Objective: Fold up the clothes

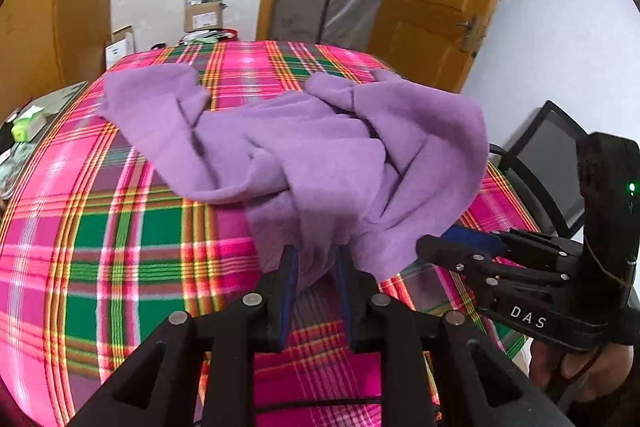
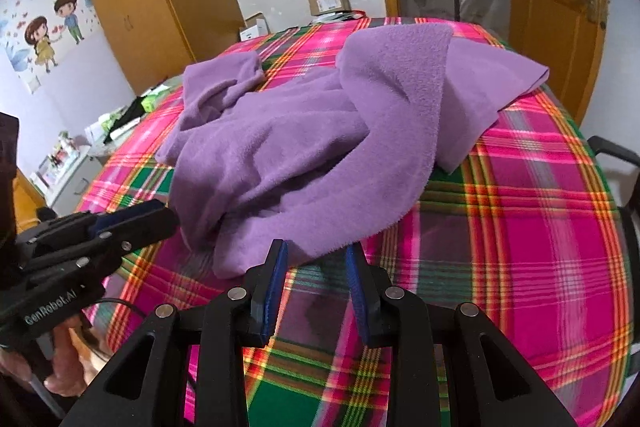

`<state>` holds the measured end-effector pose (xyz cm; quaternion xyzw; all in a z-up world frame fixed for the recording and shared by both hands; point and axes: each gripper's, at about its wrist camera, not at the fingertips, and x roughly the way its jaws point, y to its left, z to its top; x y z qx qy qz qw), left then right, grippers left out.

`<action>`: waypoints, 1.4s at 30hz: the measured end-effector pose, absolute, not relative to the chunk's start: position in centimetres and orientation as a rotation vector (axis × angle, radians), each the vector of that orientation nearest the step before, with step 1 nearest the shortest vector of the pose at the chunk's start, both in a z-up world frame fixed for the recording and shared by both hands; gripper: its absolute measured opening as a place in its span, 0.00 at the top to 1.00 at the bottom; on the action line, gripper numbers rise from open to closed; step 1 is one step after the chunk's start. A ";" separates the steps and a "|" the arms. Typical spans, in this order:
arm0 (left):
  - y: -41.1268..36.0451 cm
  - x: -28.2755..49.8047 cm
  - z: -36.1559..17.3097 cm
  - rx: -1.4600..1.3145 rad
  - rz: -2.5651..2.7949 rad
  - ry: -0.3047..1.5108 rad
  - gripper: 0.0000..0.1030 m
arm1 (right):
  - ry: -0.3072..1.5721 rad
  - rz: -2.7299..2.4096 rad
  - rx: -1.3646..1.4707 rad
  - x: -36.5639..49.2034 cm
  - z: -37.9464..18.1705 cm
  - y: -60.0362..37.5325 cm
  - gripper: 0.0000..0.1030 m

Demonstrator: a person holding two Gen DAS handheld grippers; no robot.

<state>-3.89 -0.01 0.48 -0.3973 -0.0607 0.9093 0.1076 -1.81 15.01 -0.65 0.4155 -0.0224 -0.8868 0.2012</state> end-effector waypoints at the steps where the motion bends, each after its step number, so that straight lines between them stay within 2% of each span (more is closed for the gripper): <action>1: 0.1 -4.2 0.4 -1.170 2.668 -0.179 0.80 | -0.076 -2.470 1.165 -1.9 -0.7 15.0 0.70; 8: 0.0 -5.9 -0.4 -1.205 2.628 -0.201 0.80 | -0.159 -2.436 1.210 -3.5 -1.5 15.0 0.70; 10: -0.3 -6.3 -0.8 -1.218 2.622 -0.219 0.83 | -0.187 -2.425 1.210 -4.0 -1.6 15.0 0.70; 11: -0.4 -6.4 -0.8 -1.221 2.621 -0.225 0.90 | -0.209 -2.413 1.196 -4.1 -1.6 15.0 0.70; 12: -0.5 -6.5 -0.8 -1.220 2.625 -0.226 0.96 | -0.231 -2.400 1.182 -4.3 -1.6 15.1 0.75; 13: -0.7 -6.5 -0.7 -1.217 2.633 -0.225 0.96 | -0.248 -2.390 1.168 -4.4 -1.5 15.1 0.83; 14: -0.9 -6.5 -0.6 -1.210 2.645 -0.227 0.97 | -0.250 -2.384 1.153 -4.5 -1.4 15.0 0.98; 20: -3.6 -6.6 1.2 -1.149 2.742 -0.279 0.97 | -0.267 -2.348 1.043 -4.2 0.4 14.7 0.98; 30: -12.1 -5.5 6.0 -1.012 2.970 -0.389 0.97 | -0.220 -2.136 0.710 -0.6 8.9 12.7 0.98; 39: -21.2 -2.5 6.3 -1.065 3.167 -0.568 0.97 | -0.200 -1.959 0.862 0.3 5.7 11.3 0.97; 42: -22.9 -1.9 5.8 -1.080 3.179 -0.603 0.97 | -0.135 -1.924 0.939 0.5 3.9 11.0 0.95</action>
